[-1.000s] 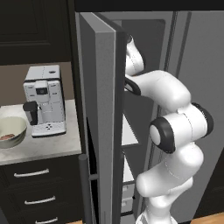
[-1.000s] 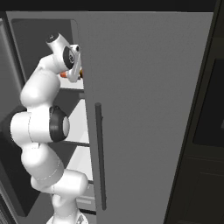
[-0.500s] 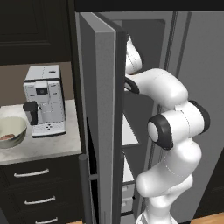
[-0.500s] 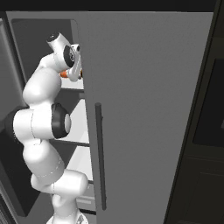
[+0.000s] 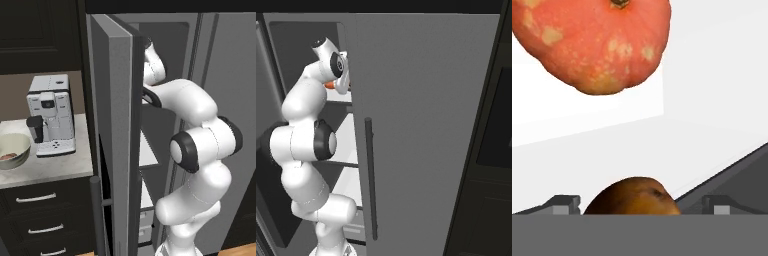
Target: Take the potato, mango, and squash from the freezer and place them in the bowl on the counter.
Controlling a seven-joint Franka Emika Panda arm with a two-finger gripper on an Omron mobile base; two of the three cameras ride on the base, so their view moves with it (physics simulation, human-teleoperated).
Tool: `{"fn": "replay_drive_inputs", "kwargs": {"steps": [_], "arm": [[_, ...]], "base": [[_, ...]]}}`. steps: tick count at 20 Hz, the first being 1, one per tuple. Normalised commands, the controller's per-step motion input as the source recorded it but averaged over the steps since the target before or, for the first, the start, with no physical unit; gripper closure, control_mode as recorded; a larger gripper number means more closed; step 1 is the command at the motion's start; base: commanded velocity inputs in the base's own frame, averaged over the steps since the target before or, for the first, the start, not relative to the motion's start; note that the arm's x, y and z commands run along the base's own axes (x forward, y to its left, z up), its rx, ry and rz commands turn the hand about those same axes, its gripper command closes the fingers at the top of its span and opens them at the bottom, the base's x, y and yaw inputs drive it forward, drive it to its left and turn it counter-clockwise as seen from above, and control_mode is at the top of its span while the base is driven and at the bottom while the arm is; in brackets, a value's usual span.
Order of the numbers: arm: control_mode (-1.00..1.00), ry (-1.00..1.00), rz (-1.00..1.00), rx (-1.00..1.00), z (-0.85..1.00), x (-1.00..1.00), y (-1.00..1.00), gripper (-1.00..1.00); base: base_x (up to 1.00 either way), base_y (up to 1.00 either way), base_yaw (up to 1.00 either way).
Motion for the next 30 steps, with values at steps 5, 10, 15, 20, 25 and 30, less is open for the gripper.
{"fn": "replay_drive_inputs", "kwargs": {"steps": [5, 10, 15, 20, 25, 30], "arm": [[-1.0, 0.01, 0.0, 0.0, -0.21, 0.06, -0.09, -1.0], [-1.0, 0.01, 0.0, 0.0, -0.19, 0.09, -0.37, -1.0], [-1.0, 0.01, 0.0, 0.0, -0.21, 0.0, -0.54, -1.0], [-1.0, 0.1, 0.0, 0.0, -0.54, 0.22, -0.03, 1.0], [-1.0, 0.13, 0.0, 0.0, -0.61, 0.18, 0.0, 1.0], [-1.0, 0.2, 0.0, 0.0, -0.79, 0.01, 0.02, 1.0]], "base": [[0.0, 0.0, 0.0], [0.0, 0.0, 0.0], [0.0, 0.0, 0.0], [0.0, 0.0, 0.0], [0.0, 0.0, 0.0], [0.0, 0.0, 0.0]]}}
